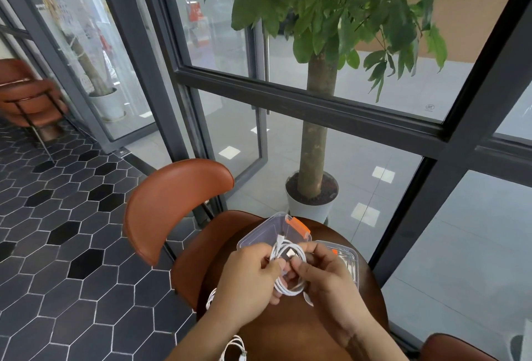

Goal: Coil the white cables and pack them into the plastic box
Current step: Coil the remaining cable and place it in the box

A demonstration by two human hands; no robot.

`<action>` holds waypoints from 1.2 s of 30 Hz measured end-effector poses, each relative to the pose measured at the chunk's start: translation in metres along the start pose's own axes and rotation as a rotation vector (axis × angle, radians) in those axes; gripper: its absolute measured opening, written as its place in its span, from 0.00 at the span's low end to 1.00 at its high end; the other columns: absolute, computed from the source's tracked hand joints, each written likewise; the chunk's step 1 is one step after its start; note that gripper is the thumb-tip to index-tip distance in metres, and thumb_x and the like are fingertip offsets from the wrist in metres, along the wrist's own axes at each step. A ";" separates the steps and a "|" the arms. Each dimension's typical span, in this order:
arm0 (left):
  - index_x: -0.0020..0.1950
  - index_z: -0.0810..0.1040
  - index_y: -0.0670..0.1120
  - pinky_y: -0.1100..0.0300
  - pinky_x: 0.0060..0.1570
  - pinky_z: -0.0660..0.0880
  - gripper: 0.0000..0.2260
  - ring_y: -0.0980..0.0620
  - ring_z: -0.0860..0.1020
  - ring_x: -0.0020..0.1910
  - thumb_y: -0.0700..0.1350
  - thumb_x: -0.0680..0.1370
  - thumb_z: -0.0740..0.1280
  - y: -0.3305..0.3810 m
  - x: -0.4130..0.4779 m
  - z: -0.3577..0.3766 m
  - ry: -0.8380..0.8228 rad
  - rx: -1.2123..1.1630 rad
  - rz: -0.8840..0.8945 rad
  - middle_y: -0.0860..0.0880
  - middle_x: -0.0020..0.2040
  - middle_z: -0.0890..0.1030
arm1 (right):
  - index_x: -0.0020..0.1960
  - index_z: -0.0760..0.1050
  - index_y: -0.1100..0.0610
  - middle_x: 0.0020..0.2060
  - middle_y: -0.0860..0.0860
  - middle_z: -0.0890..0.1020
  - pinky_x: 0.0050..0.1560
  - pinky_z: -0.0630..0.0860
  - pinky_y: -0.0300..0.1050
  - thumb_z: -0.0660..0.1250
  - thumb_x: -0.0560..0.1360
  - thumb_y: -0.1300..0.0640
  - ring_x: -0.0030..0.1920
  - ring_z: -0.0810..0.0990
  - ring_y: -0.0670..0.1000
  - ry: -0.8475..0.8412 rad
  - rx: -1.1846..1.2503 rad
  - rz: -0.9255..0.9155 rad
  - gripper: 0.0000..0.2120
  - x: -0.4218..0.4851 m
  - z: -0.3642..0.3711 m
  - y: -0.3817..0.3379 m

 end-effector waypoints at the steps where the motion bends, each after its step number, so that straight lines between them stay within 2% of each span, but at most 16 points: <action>1: 0.47 0.83 0.46 0.47 0.37 0.84 0.06 0.50 0.85 0.31 0.44 0.80 0.66 -0.001 0.001 0.001 -0.014 -0.038 -0.004 0.48 0.37 0.86 | 0.52 0.82 0.62 0.47 0.67 0.84 0.55 0.76 0.63 0.74 0.72 0.61 0.45 0.81 0.63 0.003 -0.069 -0.012 0.10 0.001 -0.002 -0.002; 3: 0.50 0.83 0.47 0.46 0.38 0.84 0.05 0.48 0.85 0.34 0.43 0.80 0.67 -0.004 0.002 0.004 -0.044 -0.106 -0.019 0.47 0.38 0.86 | 0.52 0.82 0.64 0.50 0.69 0.84 0.60 0.76 0.68 0.76 0.70 0.58 0.50 0.81 0.69 -0.003 -0.132 0.001 0.14 0.004 -0.006 -0.003; 6: 0.51 0.83 0.49 0.45 0.39 0.84 0.05 0.46 0.86 0.36 0.43 0.80 0.68 -0.010 0.004 0.006 -0.069 -0.182 -0.037 0.48 0.39 0.86 | 0.55 0.81 0.65 0.52 0.68 0.84 0.61 0.76 0.67 0.77 0.68 0.60 0.53 0.82 0.70 -0.002 -0.091 0.032 0.17 0.005 -0.012 -0.002; 9: 0.49 0.84 0.48 0.44 0.38 0.84 0.06 0.45 0.86 0.37 0.42 0.80 0.68 -0.011 0.005 0.008 -0.054 -0.241 -0.070 0.44 0.40 0.85 | 0.61 0.77 0.66 0.50 0.66 0.84 0.54 0.80 0.61 0.78 0.65 0.67 0.47 0.82 0.67 -0.023 0.131 0.115 0.25 0.003 -0.015 0.004; 11: 0.49 0.85 0.45 0.44 0.38 0.84 0.06 0.44 0.86 0.37 0.40 0.80 0.67 -0.014 0.006 0.010 -0.064 -0.313 -0.125 0.40 0.41 0.86 | 0.58 0.78 0.65 0.45 0.65 0.83 0.46 0.83 0.55 0.80 0.62 0.69 0.42 0.83 0.62 -0.102 0.343 0.151 0.25 -0.001 -0.007 0.007; 13: 0.48 0.85 0.43 0.43 0.38 0.84 0.07 0.43 0.85 0.37 0.39 0.80 0.67 -0.016 0.008 0.012 -0.077 -0.361 -0.157 0.36 0.42 0.85 | 0.57 0.78 0.63 0.43 0.64 0.82 0.43 0.83 0.55 0.83 0.58 0.69 0.40 0.82 0.60 -0.122 0.517 0.150 0.30 -0.003 -0.005 0.015; 15: 0.47 0.85 0.44 0.42 0.38 0.84 0.07 0.43 0.86 0.38 0.40 0.80 0.67 -0.018 0.010 0.012 -0.052 -0.277 -0.118 0.39 0.41 0.85 | 0.59 0.77 0.63 0.42 0.64 0.81 0.45 0.82 0.57 0.84 0.54 0.70 0.40 0.81 0.62 -0.085 0.579 0.119 0.35 -0.002 -0.006 0.024; 16: 0.46 0.85 0.46 0.43 0.37 0.84 0.07 0.44 0.86 0.37 0.41 0.80 0.67 -0.019 0.010 0.012 -0.037 -0.212 -0.088 0.41 0.39 0.85 | 0.60 0.77 0.63 0.43 0.65 0.81 0.46 0.80 0.60 0.83 0.54 0.71 0.41 0.80 0.63 -0.069 0.532 0.087 0.36 -0.001 -0.006 0.026; 18: 0.45 0.84 0.48 0.44 0.35 0.84 0.08 0.46 0.85 0.32 0.43 0.80 0.66 -0.018 0.009 0.012 -0.011 -0.102 -0.044 0.46 0.36 0.85 | 0.58 0.79 0.61 0.44 0.66 0.82 0.50 0.76 0.65 0.84 0.56 0.67 0.43 0.80 0.65 -0.014 0.249 -0.019 0.32 0.001 -0.006 0.021; 21: 0.47 0.82 0.52 0.49 0.34 0.84 0.09 0.50 0.85 0.30 0.42 0.81 0.64 -0.009 0.005 0.014 0.011 -0.064 0.021 0.50 0.36 0.85 | 0.55 0.82 0.57 0.44 0.61 0.87 0.53 0.80 0.64 0.83 0.65 0.57 0.45 0.85 0.64 0.167 -0.207 -0.175 0.20 0.005 -0.016 0.013; 24: 0.57 0.74 0.65 0.56 0.36 0.84 0.16 0.52 0.84 0.31 0.42 0.81 0.63 -0.002 0.005 0.016 0.031 -0.045 0.060 0.53 0.38 0.85 | 0.55 0.82 0.56 0.41 0.57 0.88 0.53 0.83 0.62 0.75 0.74 0.57 0.44 0.87 0.62 0.254 -0.340 -0.217 0.10 0.008 -0.018 0.011; 27: 0.69 0.74 0.62 0.52 0.43 0.83 0.19 0.50 0.84 0.35 0.45 0.80 0.63 -0.009 0.009 0.016 0.116 0.124 0.129 0.49 0.40 0.85 | 0.50 0.82 0.53 0.37 0.53 0.88 0.45 0.83 0.55 0.71 0.78 0.58 0.38 0.87 0.56 0.303 -0.456 -0.252 0.03 0.009 -0.012 0.009; 29: 0.71 0.74 0.59 0.52 0.44 0.81 0.20 0.47 0.82 0.38 0.45 0.80 0.63 -0.012 0.007 0.017 0.154 0.221 0.184 0.46 0.39 0.84 | 0.46 0.83 0.54 0.32 0.55 0.86 0.40 0.82 0.52 0.70 0.79 0.57 0.34 0.85 0.54 0.353 -0.462 -0.241 0.04 0.011 -0.009 0.011; 32: 0.70 0.75 0.57 0.55 0.45 0.75 0.19 0.48 0.82 0.45 0.44 0.80 0.64 -0.010 0.001 0.020 0.202 0.359 0.283 0.49 0.46 0.85 | 0.44 0.83 0.60 0.30 0.61 0.84 0.36 0.79 0.51 0.72 0.77 0.61 0.30 0.82 0.58 0.385 -0.265 -0.145 0.04 0.014 -0.013 0.017; 34: 0.70 0.75 0.56 0.54 0.48 0.76 0.19 0.48 0.81 0.50 0.43 0.80 0.64 -0.011 0.002 0.019 0.203 0.346 0.282 0.50 0.51 0.83 | 0.47 0.83 0.59 0.33 0.63 0.84 0.38 0.79 0.51 0.73 0.76 0.61 0.31 0.81 0.58 0.287 -0.158 -0.073 0.02 0.015 -0.010 0.020; 36: 0.73 0.72 0.58 0.53 0.52 0.76 0.21 0.49 0.80 0.53 0.43 0.81 0.62 -0.011 0.005 0.018 0.154 0.371 0.273 0.51 0.54 0.79 | 0.52 0.83 0.57 0.35 0.63 0.84 0.41 0.81 0.52 0.73 0.76 0.60 0.34 0.82 0.57 0.182 -0.170 -0.024 0.05 0.015 -0.009 0.024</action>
Point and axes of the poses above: each hand's wrist, its own x-axis towards the middle knuckle, its own z-axis out of the palm, y = z × x, the point moved 5 cm from there along x, towards the middle knuckle
